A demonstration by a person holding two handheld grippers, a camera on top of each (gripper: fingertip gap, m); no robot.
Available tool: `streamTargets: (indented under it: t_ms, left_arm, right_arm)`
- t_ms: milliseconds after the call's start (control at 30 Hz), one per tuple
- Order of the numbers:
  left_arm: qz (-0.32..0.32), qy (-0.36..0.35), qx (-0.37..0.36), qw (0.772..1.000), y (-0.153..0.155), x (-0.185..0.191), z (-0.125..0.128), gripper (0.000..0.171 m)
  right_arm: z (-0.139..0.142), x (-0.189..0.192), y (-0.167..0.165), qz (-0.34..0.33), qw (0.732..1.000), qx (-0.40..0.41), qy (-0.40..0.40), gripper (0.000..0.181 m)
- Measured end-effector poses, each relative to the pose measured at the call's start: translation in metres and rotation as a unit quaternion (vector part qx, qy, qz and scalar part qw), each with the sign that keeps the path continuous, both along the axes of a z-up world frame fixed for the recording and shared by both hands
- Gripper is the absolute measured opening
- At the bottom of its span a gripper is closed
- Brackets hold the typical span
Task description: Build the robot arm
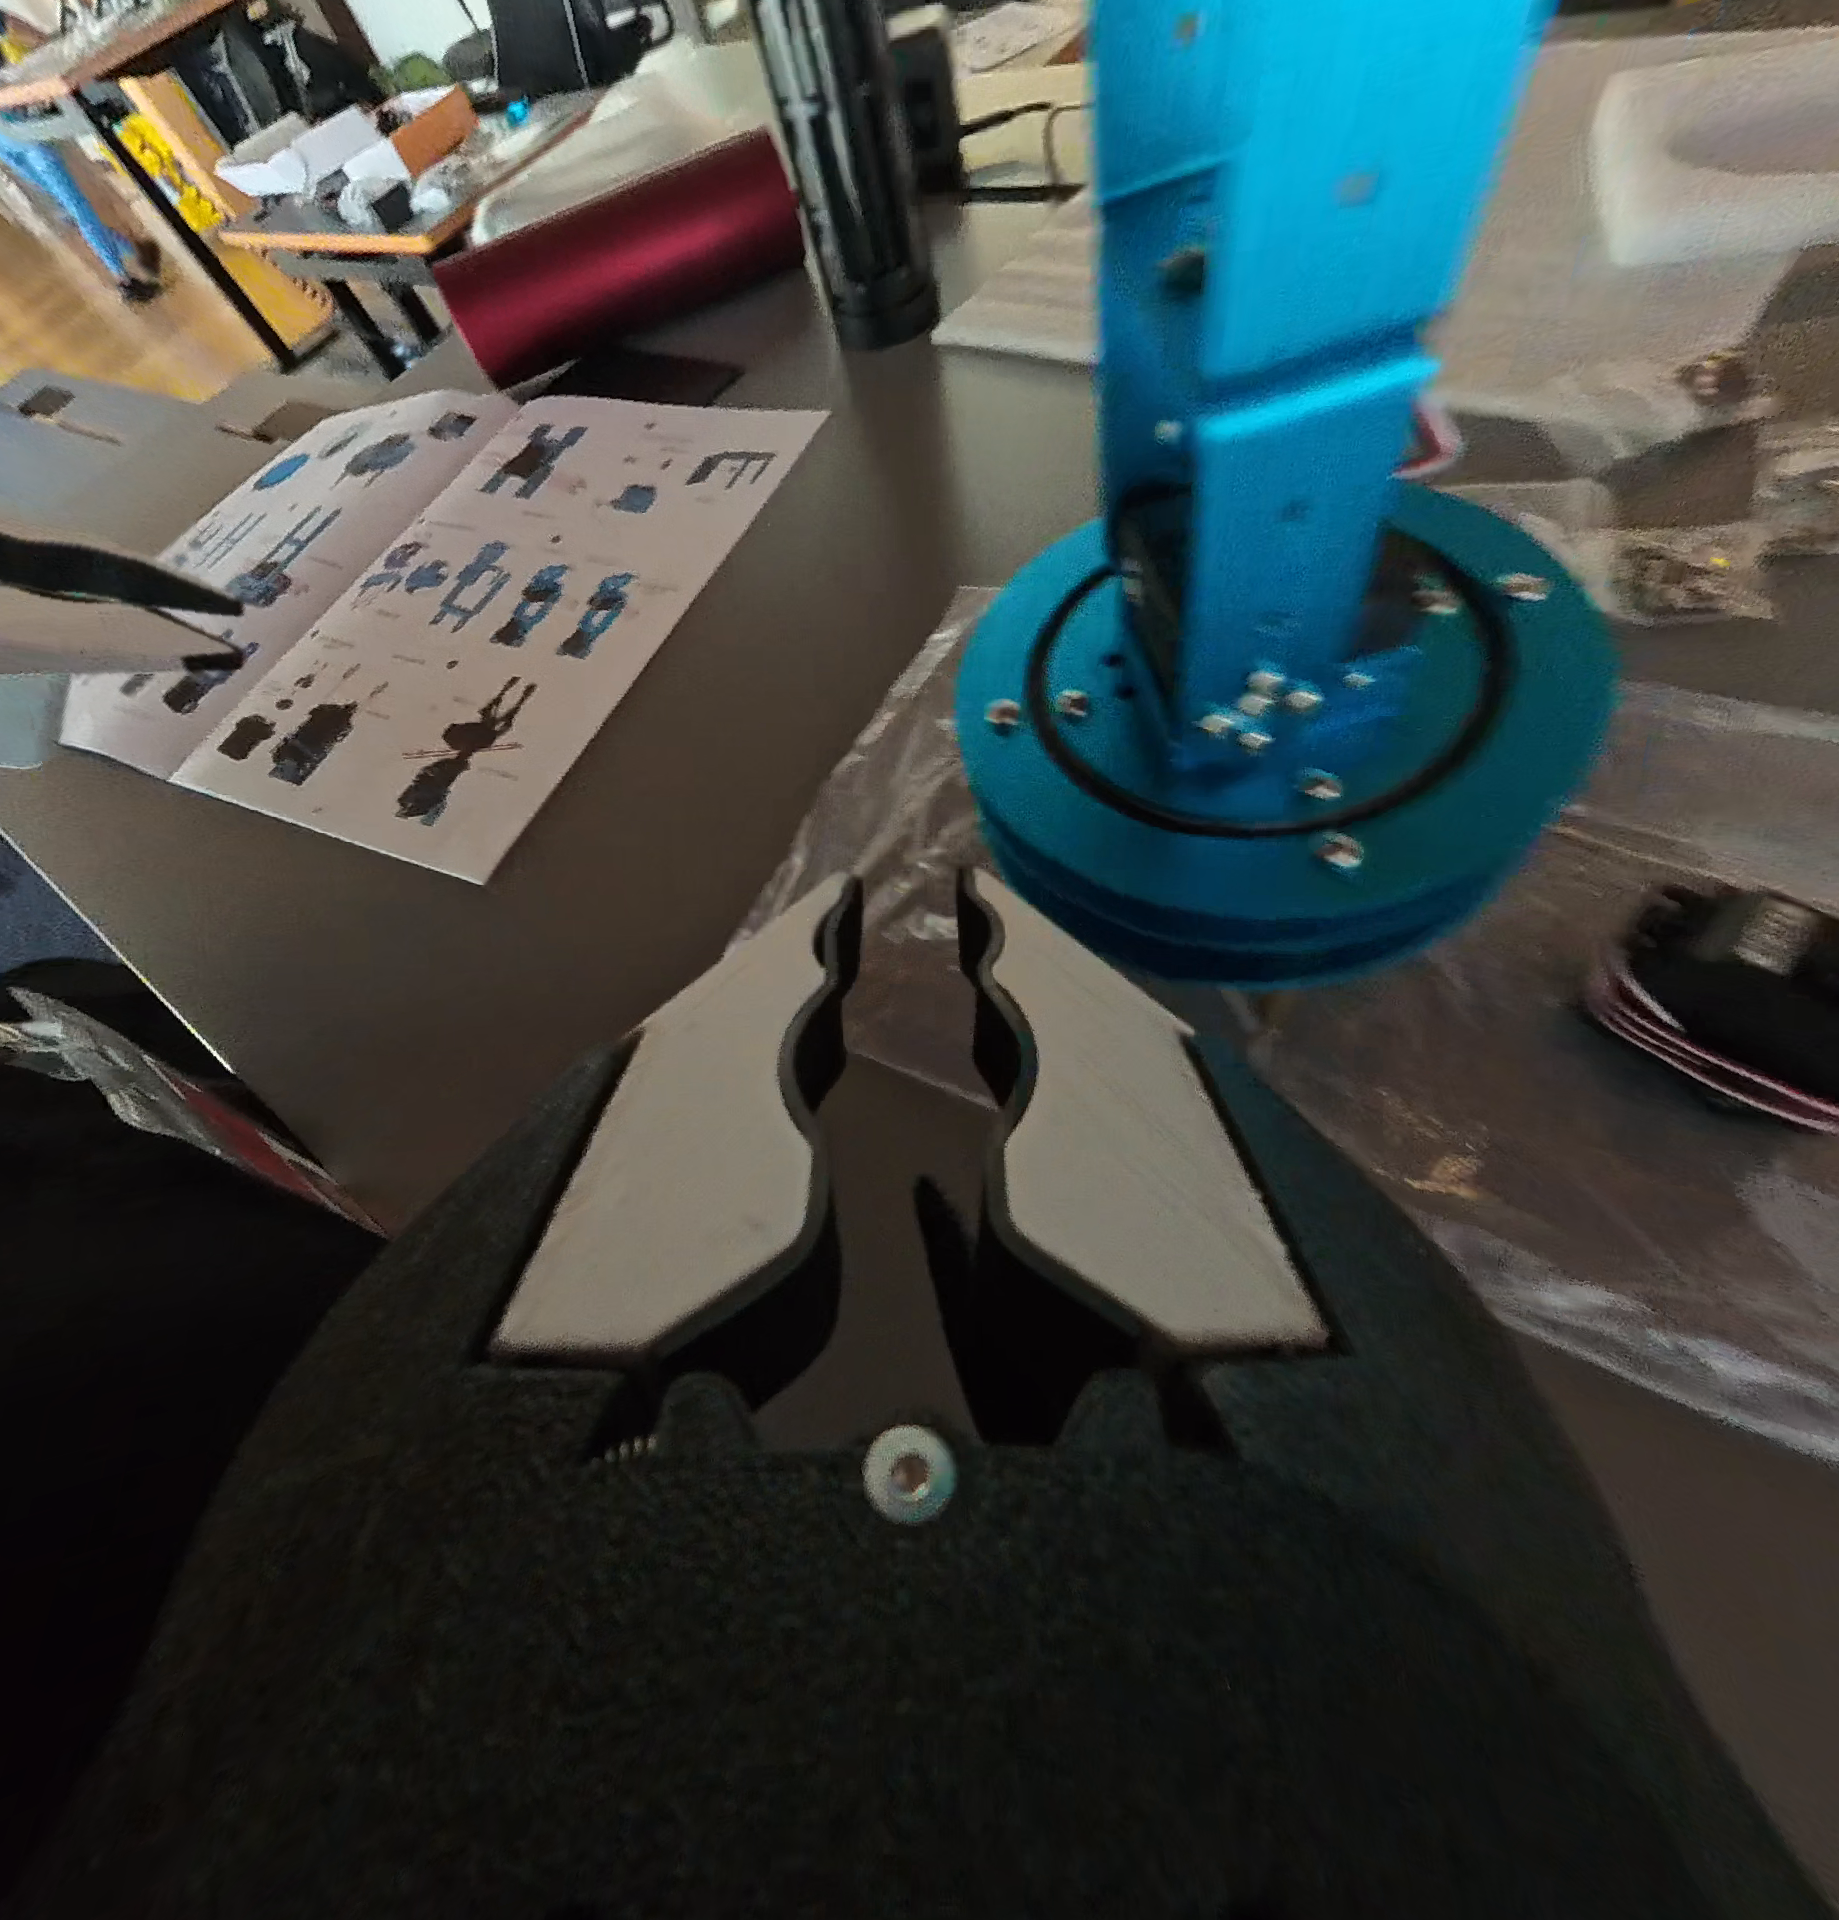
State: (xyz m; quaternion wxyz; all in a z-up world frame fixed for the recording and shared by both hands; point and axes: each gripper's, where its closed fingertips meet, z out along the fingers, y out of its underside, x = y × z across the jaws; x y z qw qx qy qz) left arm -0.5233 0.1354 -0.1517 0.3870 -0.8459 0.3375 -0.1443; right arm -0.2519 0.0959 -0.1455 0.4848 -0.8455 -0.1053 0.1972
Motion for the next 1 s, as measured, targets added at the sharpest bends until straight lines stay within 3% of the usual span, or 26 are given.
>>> streamTargets:
  t_ms: [233,433,733,1000]
  left_arm:
    - [-0.029,0.019,0.012,0.999,-0.012,0.083,0.016,0.024]
    - [-0.036,0.031,-0.002,0.999,-0.025,0.139,0.017,0.025]
    - [-0.018,0.051,0.002,0.999,-0.039,0.17,0.026,0.024]
    - [0.008,0.051,0.012,0.999,-0.042,0.166,0.033,0.024]
  right_arm:
    - [0.002,0.101,-0.021,-0.054,0.998,0.006,-0.005,0.018]
    - [-0.004,0.17,-0.013,-0.065,0.997,-0.001,-0.038,0.02]
    - [-0.025,0.165,0.033,0.031,0.994,0.0,-0.103,0.029]
    - [-0.035,0.166,0.045,0.074,0.994,-0.008,-0.085,0.021]
